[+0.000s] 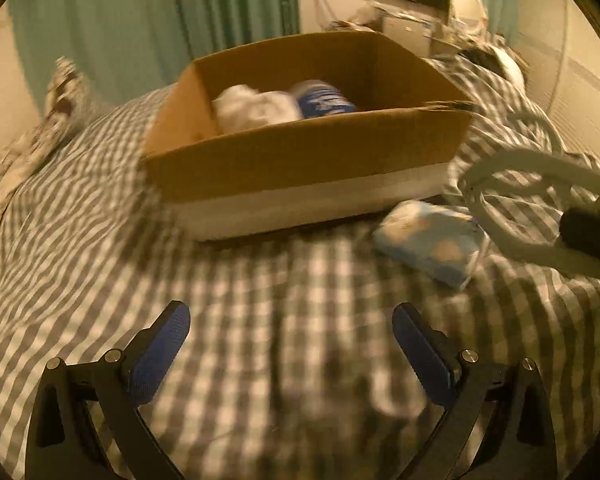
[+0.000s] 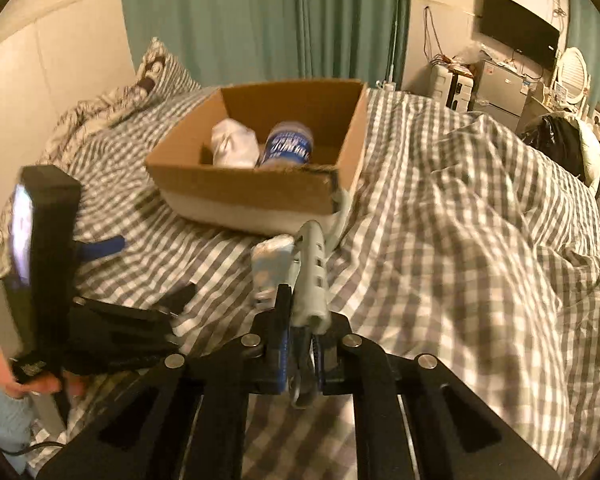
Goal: Organize objects
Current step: 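Grasp the floral tissue pack with the left tool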
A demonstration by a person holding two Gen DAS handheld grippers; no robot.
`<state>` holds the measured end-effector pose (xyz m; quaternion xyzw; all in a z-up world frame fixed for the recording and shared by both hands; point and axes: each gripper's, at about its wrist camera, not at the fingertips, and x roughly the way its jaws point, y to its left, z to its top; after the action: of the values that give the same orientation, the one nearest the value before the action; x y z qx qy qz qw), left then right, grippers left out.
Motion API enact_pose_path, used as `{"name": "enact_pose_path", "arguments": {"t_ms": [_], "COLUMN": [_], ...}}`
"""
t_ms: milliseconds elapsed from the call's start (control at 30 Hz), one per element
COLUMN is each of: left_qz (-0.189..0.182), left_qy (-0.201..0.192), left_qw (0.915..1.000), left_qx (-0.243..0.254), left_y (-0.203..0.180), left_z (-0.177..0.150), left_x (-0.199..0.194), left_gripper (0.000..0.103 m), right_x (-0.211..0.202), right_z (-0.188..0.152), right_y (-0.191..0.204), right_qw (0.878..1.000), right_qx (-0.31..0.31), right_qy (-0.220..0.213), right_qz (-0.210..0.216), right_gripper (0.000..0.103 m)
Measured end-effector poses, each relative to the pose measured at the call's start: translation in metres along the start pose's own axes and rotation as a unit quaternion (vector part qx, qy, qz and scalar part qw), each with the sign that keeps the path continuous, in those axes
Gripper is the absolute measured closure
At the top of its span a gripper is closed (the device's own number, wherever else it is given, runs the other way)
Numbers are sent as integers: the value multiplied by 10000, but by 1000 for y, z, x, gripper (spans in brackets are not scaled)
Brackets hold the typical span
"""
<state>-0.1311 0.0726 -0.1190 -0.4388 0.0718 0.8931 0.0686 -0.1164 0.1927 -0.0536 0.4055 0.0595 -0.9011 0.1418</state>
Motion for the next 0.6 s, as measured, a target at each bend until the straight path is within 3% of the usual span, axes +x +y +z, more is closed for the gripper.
{"name": "enact_pose_path", "arguments": {"t_ms": [300, 600], "left_qz": [-739, -1097], "left_qy": [32, 69], "left_qw": [9972, 9939], "left_qx": [-95, -33], "left_y": [-29, -56], "left_z": [35, 51], "left_x": [2, 7], "left_gripper": [0, 0], "right_x": [-6, -10], "right_z": [11, 5], "right_y": [-33, -43], "right_qw": [9987, 9971], "right_qx": [325, 444], "right_qy": [-112, -213], "right_qz": [-382, -579], "right_gripper": [95, 95]}}
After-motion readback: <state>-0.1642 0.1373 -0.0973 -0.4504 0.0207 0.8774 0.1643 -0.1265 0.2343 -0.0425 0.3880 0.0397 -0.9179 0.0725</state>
